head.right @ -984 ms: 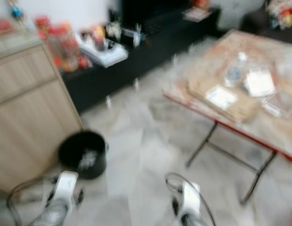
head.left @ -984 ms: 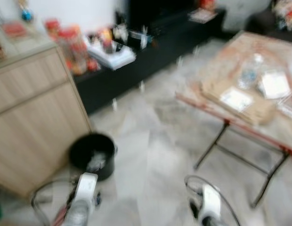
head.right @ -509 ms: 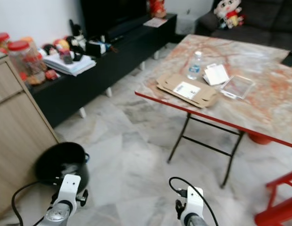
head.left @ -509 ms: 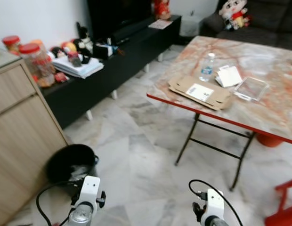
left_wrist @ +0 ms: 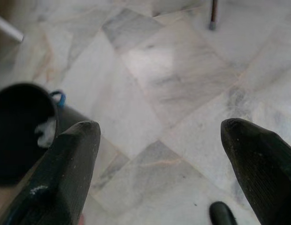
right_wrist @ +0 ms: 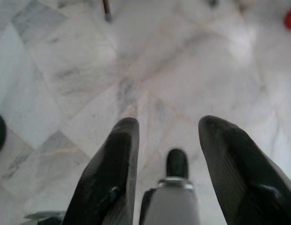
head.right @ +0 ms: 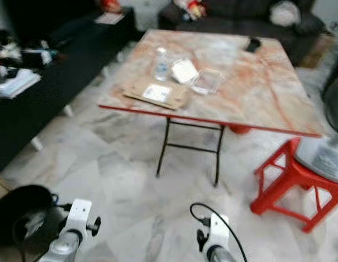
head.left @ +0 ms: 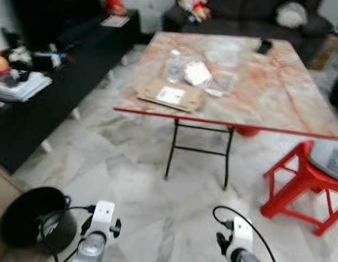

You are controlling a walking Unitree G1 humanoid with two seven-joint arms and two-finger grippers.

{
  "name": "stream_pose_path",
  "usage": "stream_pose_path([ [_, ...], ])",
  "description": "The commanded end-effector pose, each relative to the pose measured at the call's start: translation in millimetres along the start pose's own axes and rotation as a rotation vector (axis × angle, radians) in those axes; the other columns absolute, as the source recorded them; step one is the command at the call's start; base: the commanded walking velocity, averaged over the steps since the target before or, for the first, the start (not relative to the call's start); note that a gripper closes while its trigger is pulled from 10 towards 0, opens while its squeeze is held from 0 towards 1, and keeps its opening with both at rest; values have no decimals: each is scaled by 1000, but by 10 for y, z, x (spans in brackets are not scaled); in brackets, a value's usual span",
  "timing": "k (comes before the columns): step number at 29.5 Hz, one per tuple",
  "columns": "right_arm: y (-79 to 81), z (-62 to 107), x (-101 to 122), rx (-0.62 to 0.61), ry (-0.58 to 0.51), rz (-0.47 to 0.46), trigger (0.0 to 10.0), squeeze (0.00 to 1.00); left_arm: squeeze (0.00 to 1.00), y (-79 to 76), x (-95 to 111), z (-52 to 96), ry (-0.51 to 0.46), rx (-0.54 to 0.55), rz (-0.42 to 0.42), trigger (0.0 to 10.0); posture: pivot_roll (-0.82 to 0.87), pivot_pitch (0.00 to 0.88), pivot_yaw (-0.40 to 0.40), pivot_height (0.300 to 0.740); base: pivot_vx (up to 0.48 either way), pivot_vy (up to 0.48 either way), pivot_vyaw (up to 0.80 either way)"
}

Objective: Picking trash to rubbish bin

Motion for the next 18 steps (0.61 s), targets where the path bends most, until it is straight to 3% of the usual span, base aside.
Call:
stream_pose_path([
  [1, -50, 6, -7, -13, 3, 5, 10000, 0, 0, -28, -38, 9, 13, -10, -3, 10000, 48, 48, 18, 740, 0, 0, -756],
  [7, -43, 5, -5, -11, 2, 3, 10000, 0, 0, -36, -51, 11, 20, -12, -13, 10000, 47, 49, 19, 740, 0, 0, -756],
  [18, -68, -7, 84, -22, -33, 0, 10000, 0, 0, -54, -27, 8, 3, -13, -26, 10000, 54, 45, 17, 740, 0, 0, 0],
])
Point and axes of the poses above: a point about 5 cm out from each wrist's last joint towards the gripper, its own z axis pointing back from the gripper into the wrist, its own x axis along the axis of the wrist's last joint, y = z × x, the point moved 2 cm from there along -z, pointing out of the wrist towards the gripper, and after that the axes turned 15 degrees about z, right-handed, at the moved point
